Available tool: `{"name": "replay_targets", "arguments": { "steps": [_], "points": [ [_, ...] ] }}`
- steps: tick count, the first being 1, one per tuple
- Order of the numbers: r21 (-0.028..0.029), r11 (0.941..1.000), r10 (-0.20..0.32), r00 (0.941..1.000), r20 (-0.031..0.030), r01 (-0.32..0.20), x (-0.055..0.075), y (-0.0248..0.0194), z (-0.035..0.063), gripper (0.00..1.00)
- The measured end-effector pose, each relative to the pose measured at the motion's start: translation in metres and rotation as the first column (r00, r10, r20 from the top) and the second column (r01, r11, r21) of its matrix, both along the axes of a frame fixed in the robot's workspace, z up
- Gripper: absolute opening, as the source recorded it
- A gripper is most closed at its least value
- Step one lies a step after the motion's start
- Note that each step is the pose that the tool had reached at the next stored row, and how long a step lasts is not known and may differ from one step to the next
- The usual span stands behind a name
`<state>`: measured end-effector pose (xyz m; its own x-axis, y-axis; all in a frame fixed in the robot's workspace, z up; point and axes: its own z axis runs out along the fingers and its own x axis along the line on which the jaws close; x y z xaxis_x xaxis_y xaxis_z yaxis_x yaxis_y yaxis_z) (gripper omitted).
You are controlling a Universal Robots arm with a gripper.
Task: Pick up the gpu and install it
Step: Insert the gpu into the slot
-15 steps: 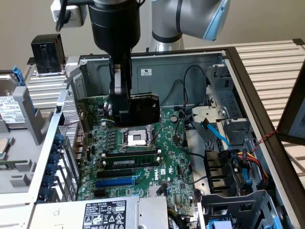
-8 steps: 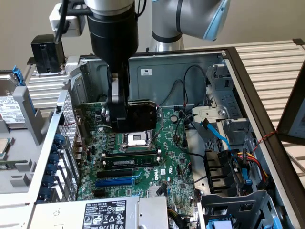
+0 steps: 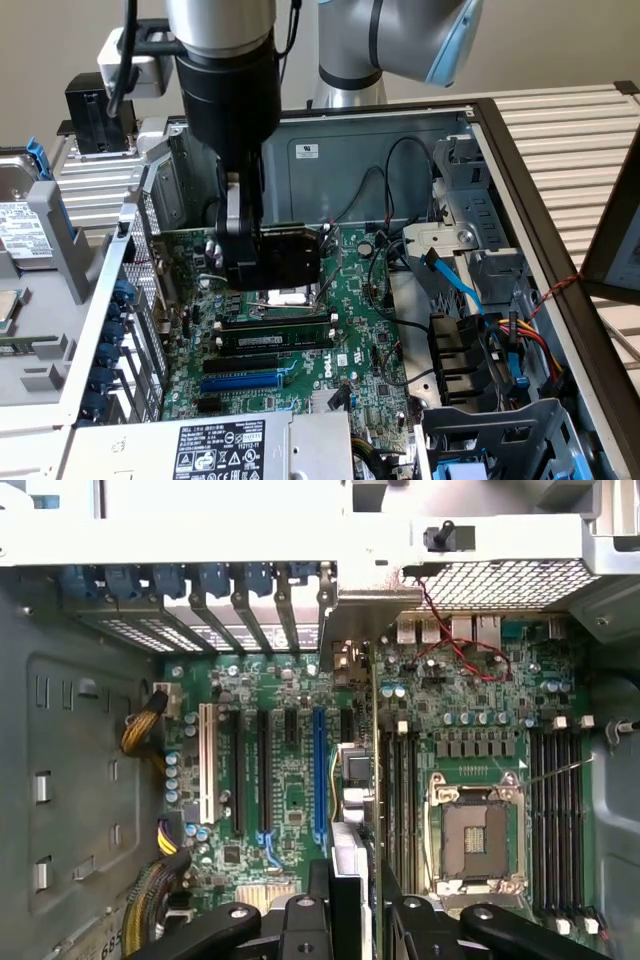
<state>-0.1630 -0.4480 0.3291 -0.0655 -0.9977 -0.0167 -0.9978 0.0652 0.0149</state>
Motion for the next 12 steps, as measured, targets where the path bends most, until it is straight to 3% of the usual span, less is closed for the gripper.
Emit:
{"name": "replay_targets", "arguments": {
  "steps": [6, 12],
  "points": [
    [0.0001, 1.0000, 0.000, 1.0000, -0.0013, 0.000, -0.002, -0.0003, -0.0109, 0.28],
    [-0.0016, 1.0000, 0.000, 0.9999, -0.0107, 0.000, -0.002, -0.0003, -0.0196, 0.28]
  ]
}}
